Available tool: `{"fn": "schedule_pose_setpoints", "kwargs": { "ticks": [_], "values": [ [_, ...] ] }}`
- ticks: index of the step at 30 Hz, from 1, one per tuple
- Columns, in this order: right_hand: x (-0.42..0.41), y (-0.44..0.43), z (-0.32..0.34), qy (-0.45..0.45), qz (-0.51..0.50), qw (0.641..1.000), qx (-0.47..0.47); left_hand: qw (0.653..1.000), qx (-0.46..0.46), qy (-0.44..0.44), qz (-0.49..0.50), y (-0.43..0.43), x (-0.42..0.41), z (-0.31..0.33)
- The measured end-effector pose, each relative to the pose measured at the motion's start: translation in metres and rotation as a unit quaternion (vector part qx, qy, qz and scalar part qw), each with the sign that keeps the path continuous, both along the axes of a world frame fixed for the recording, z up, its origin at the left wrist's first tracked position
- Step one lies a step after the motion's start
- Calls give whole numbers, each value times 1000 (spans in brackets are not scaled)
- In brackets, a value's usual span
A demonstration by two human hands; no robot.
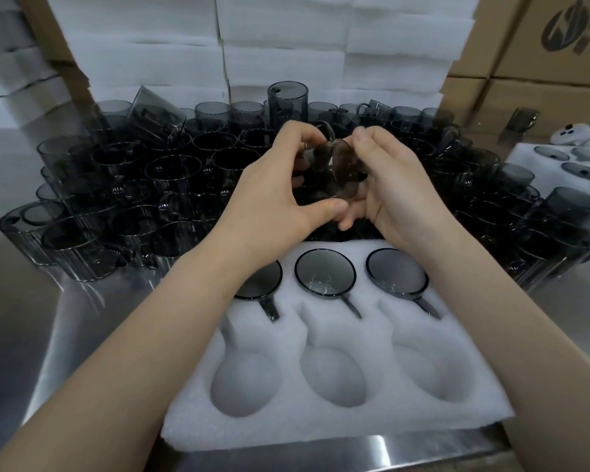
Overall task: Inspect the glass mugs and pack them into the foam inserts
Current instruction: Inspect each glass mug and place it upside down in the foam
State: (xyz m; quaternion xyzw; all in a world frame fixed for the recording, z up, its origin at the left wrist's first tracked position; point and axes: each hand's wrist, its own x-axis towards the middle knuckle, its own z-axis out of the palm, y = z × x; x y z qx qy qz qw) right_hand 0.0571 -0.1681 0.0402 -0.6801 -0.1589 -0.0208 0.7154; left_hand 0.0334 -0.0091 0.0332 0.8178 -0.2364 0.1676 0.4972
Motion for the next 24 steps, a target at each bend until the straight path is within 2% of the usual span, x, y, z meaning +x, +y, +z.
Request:
{"fn": "schedule_pose_setpoints", "kwargs": {
  "ticks": [6, 9, 11, 13, 15, 18, 20, 24],
  "values": [
    [0, -4, 3, 39, 33, 998, -29, 998, 52, -31, -9, 1, 0, 1],
    [3, -9, 3, 65, 76, 994, 48, 998, 38, -48, -15, 1, 2, 0],
    [4, -9, 4, 68, 102, 986, 109, 999, -26, -3, -37, -1, 3, 0],
    [6, -8, 3, 51, 102, 983, 143, 986, -129, 93, -59, -2, 3, 1],
    [8, -7, 2, 22, 79, 988, 129, 954, -214, 193, -81, 0, 4, 2],
    [8, -5, -1, -53, 20, 998, 34, 882, -324, 307, -152, 3, 5, 6],
    [6, -2, -1, -95, 17, 995, 10, 867, -343, 320, -165, 4, 6, 9],
    [4, 0, 1, -116, 30, 993, 4, 882, -348, 280, -151, 0, 8, 9]
  ]
}}
